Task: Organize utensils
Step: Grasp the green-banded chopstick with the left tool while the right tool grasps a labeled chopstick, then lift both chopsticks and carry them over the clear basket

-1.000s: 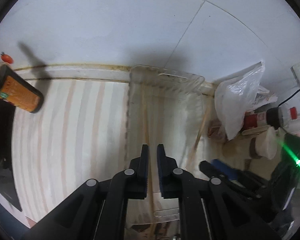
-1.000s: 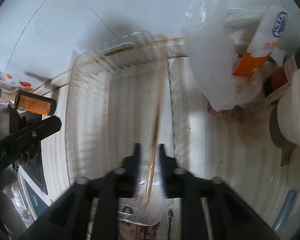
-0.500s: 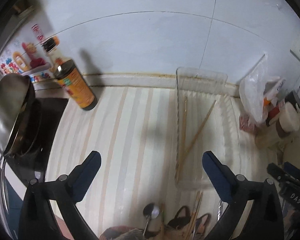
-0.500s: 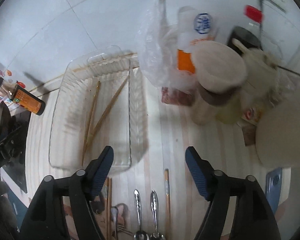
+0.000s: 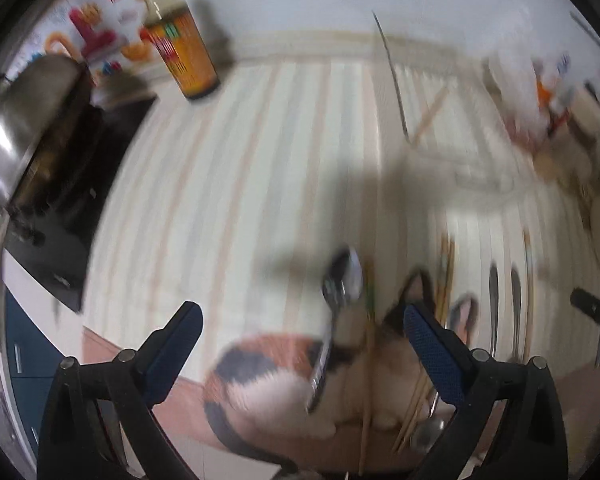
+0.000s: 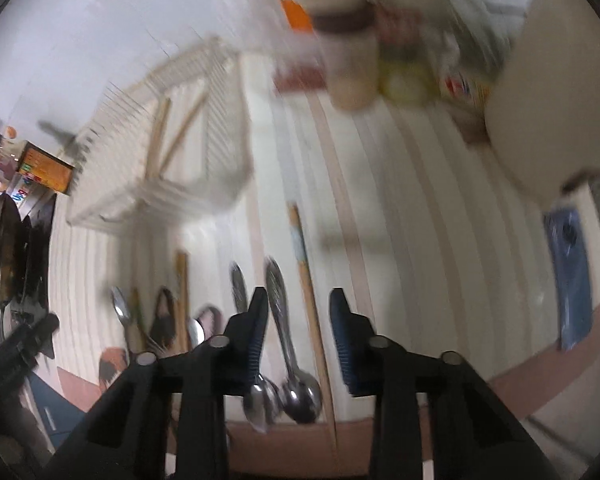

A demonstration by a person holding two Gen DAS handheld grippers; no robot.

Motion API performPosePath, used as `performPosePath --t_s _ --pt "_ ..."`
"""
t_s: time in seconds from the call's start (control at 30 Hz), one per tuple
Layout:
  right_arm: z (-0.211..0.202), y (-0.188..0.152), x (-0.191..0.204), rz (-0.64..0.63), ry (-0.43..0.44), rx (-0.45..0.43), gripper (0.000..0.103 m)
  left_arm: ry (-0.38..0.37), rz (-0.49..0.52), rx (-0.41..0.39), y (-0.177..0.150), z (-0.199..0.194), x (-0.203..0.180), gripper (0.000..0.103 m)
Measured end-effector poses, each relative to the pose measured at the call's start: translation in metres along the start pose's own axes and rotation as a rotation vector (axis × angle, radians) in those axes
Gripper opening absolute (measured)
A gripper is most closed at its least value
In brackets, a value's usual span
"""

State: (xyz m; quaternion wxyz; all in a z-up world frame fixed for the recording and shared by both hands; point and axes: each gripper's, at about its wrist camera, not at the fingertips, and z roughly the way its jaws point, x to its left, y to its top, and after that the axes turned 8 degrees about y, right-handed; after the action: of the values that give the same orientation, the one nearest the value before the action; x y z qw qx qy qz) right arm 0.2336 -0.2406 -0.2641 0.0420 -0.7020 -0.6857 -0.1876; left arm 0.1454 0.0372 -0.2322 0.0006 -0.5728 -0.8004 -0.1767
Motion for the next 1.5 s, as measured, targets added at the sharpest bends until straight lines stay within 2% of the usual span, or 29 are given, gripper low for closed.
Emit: performPosePath --t_s 0.07,0.13,0.27,0.33,0.37,0.43,0.47,0.5,0.53,0.67,0.87,1.5 --pt "0.008 -0.008 -0.009 0.013 0.001 0.024 0.03 -0.032 0.036 0.05 -0.015 0.013 -0.012 0.083" --pt "0.015 -0.014 -0.014 0.021 0.003 0.056 0.03 -0.055 0.073 0.109 -0.027 0.029 -0.026 0.062" --pt "0.034 -0.023 -0.014 -0.001 -0.014 0.111 0.03 -0.071 0.104 0.186 -0.043 0.055 -0.045 0.059" --pt "0.043 -0.027 -0.011 -0.013 -0.03 0.124 0.03 -0.065 0.113 0.205 -0.046 0.062 -0.05 0.045" --pt "0.047 -0.027 -0.01 -0.022 -0.036 0.128 0.03 -0.063 0.116 0.212 -0.047 0.065 -0.052 0.041" --pt "0.056 -0.028 -0.009 -0.038 -0.059 0.135 0.029 -0.054 0.133 0.218 -0.047 0.071 -0.056 0.023" --pt "0.06 -0.029 -0.007 -0.052 -0.075 0.139 0.028 -0.061 0.13 0.206 -0.047 0.071 -0.057 0.019" --pt "0.061 -0.029 -0.005 -0.072 -0.09 0.125 0.019 -0.057 0.135 0.199 -0.049 0.072 -0.057 0.007" --pt "0.065 -0.029 -0.003 -0.088 -0.101 0.137 0.007 -0.053 0.148 0.193 -0.049 0.072 -0.06 0.005" --pt "0.068 -0.035 -0.009 -0.098 -0.159 0.167 0.006 -0.039 0.163 0.178 -0.053 0.072 -0.064 0.004" --pt "0.066 -0.064 -0.028 -0.147 -0.209 0.215 0.006 -0.058 0.156 0.177 -0.054 0.073 -0.069 0.005" --pt "0.069 -0.065 -0.028 -0.131 -0.227 0.219 0.008 -0.062 0.157 0.183 -0.052 0.074 -0.064 0.005"
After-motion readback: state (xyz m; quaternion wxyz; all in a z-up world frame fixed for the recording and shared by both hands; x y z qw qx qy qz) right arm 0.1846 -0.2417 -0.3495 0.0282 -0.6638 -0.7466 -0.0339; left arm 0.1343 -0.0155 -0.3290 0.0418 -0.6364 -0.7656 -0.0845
